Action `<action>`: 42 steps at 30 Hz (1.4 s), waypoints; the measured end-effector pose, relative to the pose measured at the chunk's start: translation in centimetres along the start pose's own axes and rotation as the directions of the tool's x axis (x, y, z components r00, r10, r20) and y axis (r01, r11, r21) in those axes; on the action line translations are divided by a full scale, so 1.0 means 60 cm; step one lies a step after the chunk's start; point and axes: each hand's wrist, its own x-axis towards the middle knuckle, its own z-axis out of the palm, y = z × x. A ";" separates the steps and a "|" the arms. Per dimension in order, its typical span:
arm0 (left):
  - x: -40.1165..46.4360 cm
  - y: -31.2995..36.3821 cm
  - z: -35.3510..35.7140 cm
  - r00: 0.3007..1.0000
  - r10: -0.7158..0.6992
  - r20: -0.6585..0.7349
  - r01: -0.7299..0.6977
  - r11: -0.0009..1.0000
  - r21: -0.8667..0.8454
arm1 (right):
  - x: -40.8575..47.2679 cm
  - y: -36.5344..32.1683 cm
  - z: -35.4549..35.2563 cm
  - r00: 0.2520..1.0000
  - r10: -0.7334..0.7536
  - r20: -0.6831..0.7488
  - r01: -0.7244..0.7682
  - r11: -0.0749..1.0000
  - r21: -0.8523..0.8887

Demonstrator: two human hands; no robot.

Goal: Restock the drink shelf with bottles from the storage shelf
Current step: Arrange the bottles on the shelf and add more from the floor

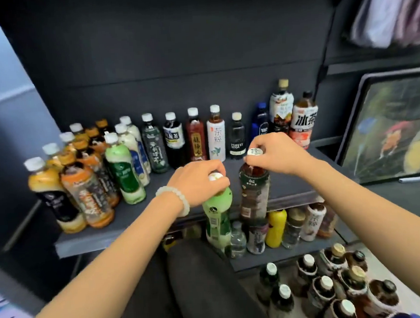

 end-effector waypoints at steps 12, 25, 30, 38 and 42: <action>0.004 -0.163 -0.167 0.966 -0.226 -0.128 0.235 0.970 0.060 | 0.195 -0.137 0.060 0.992 -0.112 0.053 0.106 0.988 0.115; 0.019 -0.322 -0.226 0.940 -0.332 -0.082 0.339 0.935 0.100 | 0.353 -0.194 0.176 0.985 -0.139 0.103 0.131 0.988 0.081; 0.027 -0.348 -0.228 0.957 -0.286 -0.054 0.289 0.953 0.090 | 0.394 -0.199 0.214 0.992 -0.070 0.106 0.059 0.993 0.105; 0.024 -0.365 -0.233 0.972 -0.232 -0.028 0.233 0.972 0.034 | 0.435 -0.216 0.251 0.994 -0.033 0.100 0.023 0.995 0.100; 0.022 -0.369 -0.240 0.974 -0.223 -0.041 0.224 0.974 0.033 | 0.442 -0.226 0.259 0.996 -0.042 0.079 0.035 0.995 0.091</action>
